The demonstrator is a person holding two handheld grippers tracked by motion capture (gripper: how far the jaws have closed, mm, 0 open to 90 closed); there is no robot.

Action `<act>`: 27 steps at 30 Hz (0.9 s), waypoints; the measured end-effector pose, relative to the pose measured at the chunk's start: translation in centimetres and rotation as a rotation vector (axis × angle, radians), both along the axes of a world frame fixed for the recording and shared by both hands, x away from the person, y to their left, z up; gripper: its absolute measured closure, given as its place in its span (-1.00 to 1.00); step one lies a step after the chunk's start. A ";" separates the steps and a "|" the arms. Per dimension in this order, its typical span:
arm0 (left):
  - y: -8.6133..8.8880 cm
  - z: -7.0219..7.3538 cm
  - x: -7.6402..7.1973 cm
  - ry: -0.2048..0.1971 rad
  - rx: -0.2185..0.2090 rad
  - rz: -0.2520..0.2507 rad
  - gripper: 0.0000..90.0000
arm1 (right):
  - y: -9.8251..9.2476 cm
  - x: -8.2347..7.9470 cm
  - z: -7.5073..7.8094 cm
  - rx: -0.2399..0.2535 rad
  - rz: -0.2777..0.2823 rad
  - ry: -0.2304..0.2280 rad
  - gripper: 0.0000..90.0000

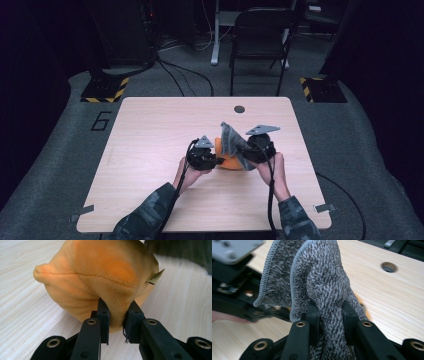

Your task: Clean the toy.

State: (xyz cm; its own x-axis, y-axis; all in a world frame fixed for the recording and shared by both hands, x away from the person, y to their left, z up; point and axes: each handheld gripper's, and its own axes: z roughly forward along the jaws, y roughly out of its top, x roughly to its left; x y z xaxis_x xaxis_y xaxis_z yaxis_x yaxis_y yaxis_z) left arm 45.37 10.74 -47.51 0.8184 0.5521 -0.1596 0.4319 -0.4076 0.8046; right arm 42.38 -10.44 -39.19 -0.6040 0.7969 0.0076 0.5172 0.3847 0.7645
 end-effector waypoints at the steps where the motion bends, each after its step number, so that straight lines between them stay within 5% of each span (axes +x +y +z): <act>1: 0.0 0.0 0.0 0.000 0.004 -0.003 0.71 | 0.6 -0.1 -0.2 -0.007 0.011 0.005 0.62; 7: -0.2 -0.2 -0.1 -0.008 0.017 0.001 0.71 | 2.6 -0.1 -2.0 -0.033 0.017 0.011 0.61; 14: -0.2 -0.3 -0.2 -0.020 0.038 -0.005 0.71 | 3.2 -0.3 -2.4 -0.162 0.014 -0.026 0.61; 27: -0.2 -0.5 -0.5 -0.025 0.022 -0.007 0.70 | 2.2 0.3 -2.3 -0.179 0.019 -0.007 0.60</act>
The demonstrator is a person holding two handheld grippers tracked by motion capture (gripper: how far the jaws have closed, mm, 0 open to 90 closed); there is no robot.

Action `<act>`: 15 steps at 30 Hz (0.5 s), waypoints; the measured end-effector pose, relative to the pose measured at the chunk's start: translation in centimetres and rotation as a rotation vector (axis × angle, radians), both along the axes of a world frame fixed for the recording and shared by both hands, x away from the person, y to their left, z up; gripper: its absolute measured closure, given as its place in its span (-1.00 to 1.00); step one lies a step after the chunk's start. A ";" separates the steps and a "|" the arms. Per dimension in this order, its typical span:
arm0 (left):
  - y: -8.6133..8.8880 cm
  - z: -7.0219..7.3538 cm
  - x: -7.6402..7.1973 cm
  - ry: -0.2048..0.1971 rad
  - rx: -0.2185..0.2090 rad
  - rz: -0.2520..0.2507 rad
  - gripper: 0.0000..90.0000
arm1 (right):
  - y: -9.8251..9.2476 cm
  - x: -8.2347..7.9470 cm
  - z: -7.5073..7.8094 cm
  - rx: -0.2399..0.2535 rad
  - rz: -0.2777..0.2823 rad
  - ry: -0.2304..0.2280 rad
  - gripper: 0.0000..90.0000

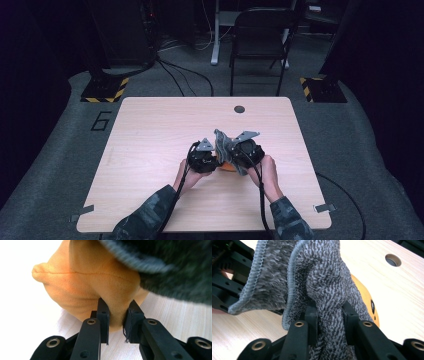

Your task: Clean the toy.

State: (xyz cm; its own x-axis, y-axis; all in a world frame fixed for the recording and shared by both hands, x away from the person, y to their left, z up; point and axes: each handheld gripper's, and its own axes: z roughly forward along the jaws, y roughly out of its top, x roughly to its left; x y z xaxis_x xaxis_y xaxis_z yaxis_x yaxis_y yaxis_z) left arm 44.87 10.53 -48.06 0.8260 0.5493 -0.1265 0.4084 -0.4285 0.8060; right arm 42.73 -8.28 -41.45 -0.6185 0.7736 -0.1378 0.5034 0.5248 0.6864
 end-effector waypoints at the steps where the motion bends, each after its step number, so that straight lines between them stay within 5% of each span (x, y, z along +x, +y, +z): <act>1: 0.0 0.0 0.0 0.001 0.003 -0.002 0.70 | -0.3 0.0 0.1 -0.005 0.003 0.013 0.60; 15: 0.0 0.1 0.3 0.016 -0.011 0.003 0.70 | -2.9 0.7 -0.3 0.006 -0.081 0.045 0.58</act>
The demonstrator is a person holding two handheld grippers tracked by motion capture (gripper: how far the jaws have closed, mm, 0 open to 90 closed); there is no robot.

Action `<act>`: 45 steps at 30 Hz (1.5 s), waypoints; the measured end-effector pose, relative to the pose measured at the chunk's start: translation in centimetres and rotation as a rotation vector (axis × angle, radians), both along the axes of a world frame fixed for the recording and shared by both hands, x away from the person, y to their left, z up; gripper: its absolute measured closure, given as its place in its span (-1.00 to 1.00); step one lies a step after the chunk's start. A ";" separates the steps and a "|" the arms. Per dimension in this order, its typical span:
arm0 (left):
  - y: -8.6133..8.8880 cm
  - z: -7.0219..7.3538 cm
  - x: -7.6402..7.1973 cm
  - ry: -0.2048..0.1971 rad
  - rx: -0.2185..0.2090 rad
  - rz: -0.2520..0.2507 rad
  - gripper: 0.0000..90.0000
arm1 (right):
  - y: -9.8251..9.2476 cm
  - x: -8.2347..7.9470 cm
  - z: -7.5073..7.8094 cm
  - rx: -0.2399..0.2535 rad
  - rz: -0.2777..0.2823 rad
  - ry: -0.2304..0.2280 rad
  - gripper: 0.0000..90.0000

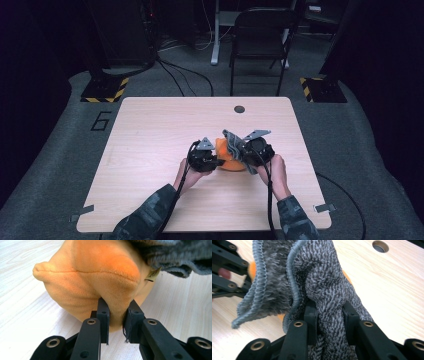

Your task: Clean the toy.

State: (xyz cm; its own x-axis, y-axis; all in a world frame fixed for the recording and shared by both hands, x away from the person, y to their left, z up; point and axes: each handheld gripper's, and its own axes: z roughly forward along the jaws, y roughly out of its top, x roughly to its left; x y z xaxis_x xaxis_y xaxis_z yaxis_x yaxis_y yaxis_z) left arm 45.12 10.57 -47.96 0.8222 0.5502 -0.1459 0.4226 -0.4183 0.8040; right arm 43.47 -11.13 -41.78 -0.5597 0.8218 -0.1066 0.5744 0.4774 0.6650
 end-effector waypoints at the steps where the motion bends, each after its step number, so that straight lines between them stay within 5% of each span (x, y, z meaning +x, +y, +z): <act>1: 0.0 0.0 0.0 0.001 -0.002 0.000 0.70 | -0.3 0.2 -0.1 0.005 0.002 -0.001 0.58; 26: 0.1 -0.2 0.0 0.001 -0.005 -0.008 0.70 | -3.6 2.3 -2.6 -0.027 -0.119 0.091 0.57; 33: 0.2 -0.3 0.0 0.005 -0.011 -0.001 0.70 | -4.1 3.0 -4.3 -0.036 -0.165 0.113 0.58; 38: 0.4 -0.3 0.1 0.016 -0.015 0.003 0.70 | -4.7 4.0 -7.4 -0.084 -0.196 0.172 0.58; 39: 0.5 -0.3 0.1 0.015 -0.021 0.006 0.70 | -4.8 4.1 -7.7 -0.060 -0.204 0.168 0.58; 45: 0.3 -0.2 0.2 0.015 -0.021 0.007 0.70 | -5.6 4.0 -7.0 -0.053 -0.202 0.169 0.60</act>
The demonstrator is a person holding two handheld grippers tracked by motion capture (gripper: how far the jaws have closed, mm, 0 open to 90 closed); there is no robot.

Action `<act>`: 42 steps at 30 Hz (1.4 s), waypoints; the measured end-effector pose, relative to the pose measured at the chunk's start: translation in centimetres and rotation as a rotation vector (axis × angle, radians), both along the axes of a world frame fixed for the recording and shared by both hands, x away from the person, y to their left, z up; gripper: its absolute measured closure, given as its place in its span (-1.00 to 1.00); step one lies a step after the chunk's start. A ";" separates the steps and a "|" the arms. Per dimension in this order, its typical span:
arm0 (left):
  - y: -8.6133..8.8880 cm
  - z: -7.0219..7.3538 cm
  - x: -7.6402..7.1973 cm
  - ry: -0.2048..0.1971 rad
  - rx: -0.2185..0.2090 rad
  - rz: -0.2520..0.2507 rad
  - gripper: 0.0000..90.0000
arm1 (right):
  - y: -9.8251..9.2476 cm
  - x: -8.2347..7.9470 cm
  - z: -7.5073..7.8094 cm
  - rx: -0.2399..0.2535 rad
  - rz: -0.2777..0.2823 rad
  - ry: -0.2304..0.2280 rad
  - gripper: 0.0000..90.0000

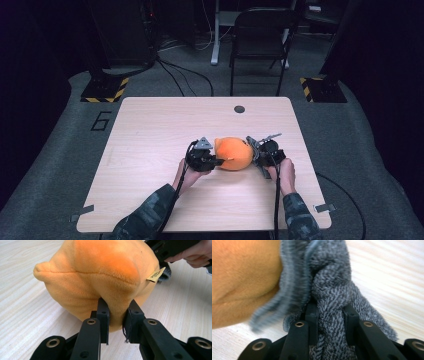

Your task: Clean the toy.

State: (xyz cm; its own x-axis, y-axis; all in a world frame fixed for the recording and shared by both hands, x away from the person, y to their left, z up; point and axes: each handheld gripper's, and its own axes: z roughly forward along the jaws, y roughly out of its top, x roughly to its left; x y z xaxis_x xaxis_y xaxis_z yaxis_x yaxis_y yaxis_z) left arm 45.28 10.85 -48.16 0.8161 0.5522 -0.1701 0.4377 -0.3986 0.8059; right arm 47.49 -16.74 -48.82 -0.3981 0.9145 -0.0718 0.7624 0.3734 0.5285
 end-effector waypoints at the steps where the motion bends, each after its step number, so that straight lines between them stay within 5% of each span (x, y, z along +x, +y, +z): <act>1: 0.0 0.0 0.0 0.004 0.002 -0.003 0.70 | -0.2 -0.1 0.4 0.006 -0.007 -0.011 0.61; 7: 0.1 0.0 0.0 -0.007 0.000 -0.001 0.70 | -0.7 -1.6 5.4 0.082 -0.004 -0.154 0.62; 13: 0.2 -0.1 -0.1 -0.002 -0.003 0.006 0.69 | 2.4 -3.7 9.4 0.174 0.125 -0.253 0.62; 15: 0.2 -0.2 -0.1 -0.003 -0.004 0.002 0.69 | 3.7 -3.8 9.1 0.153 0.159 -0.230 0.62; 18: 0.2 -0.4 -0.2 -0.005 0.020 0.005 0.66 | 5.4 -3.0 6.3 0.071 0.170 -0.176 0.63; 20: 0.3 -0.6 -0.1 -0.003 0.014 0.004 0.64 | 5.6 -2.6 5.2 0.069 0.167 -0.171 0.63; 26: 0.4 -0.7 -0.1 -0.018 0.007 0.008 0.46 | 5.6 -2.4 5.3 0.064 0.185 -0.181 0.63; 31: 0.6 -1.0 -0.1 -0.028 -0.039 0.006 0.22 | 5.2 -2.1 5.2 0.086 0.179 -0.167 0.63; 36: 1.1 -1.0 0.1 -0.094 -0.014 0.001 -0.21 | 4.9 -1.8 4.9 0.093 0.172 -0.152 0.63; 39: 1.3 -1.1 0.3 -0.094 0.011 0.004 -0.30 | 4.8 -1.7 4.9 0.093 0.170 -0.155 0.63; 42: 1.2 -1.4 0.3 -0.134 0.051 0.004 -0.47 | 4.8 -1.5 4.8 0.091 0.170 -0.158 0.63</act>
